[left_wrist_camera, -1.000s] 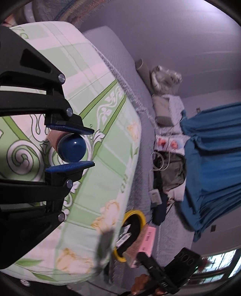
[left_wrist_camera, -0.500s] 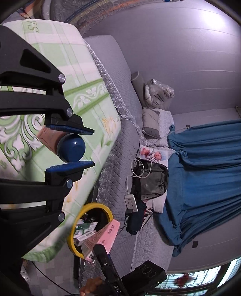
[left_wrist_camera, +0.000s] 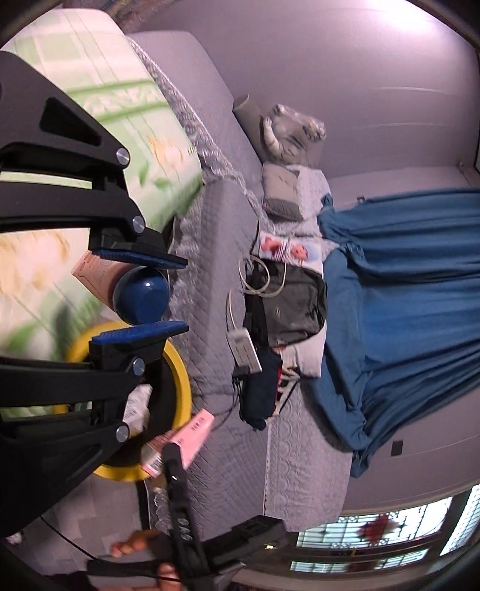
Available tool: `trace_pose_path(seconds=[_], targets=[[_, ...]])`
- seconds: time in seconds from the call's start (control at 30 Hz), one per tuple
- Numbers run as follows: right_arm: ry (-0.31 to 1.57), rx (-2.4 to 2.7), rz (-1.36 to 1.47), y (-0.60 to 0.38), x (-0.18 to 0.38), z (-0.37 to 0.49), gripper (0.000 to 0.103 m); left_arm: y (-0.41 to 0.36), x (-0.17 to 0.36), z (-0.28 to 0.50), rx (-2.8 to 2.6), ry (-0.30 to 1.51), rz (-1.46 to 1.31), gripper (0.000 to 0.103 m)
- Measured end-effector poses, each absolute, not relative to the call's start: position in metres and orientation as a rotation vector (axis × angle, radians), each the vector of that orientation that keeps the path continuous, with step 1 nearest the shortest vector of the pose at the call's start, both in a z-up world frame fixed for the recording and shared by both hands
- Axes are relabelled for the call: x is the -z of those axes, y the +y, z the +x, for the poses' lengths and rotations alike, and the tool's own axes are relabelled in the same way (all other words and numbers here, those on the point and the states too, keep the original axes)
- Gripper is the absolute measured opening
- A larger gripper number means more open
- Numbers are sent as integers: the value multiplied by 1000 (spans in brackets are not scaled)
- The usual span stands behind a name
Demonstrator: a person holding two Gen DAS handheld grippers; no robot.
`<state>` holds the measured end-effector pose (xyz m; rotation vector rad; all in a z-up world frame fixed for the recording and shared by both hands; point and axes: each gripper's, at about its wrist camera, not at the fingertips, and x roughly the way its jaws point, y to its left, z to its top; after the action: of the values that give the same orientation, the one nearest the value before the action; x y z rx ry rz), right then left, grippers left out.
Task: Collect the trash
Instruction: 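Carry the pink box and pink tube over the bin with both grippers, then open both grippers over the bin, dropping the pink box and tube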
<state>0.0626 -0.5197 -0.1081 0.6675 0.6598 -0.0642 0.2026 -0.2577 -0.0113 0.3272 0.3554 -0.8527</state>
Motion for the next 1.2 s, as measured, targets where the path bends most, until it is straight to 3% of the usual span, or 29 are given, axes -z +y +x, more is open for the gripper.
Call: trace_pose_path(seconds=[0.27, 0.33, 0.4, 0.43, 0.77, 1.2], targets=[[693, 148, 726, -568, 140, 64, 59, -327, 28, 206, 849, 425, 260, 28], [708, 183, 723, -574, 142, 68, 61, -332, 31, 208, 808, 440, 224, 36], [695, 204, 741, -580, 144, 64, 66, -329, 31, 210, 776, 455, 186, 64], [686, 212, 744, -582, 142, 62, 71, -325, 28, 209, 765, 447, 167, 69], [595, 269, 637, -539, 102, 31, 71, -239, -18, 170, 681, 328, 50, 70], [486, -42, 318, -327, 30, 33, 71, -73, -51, 92, 405, 195, 10, 70]])
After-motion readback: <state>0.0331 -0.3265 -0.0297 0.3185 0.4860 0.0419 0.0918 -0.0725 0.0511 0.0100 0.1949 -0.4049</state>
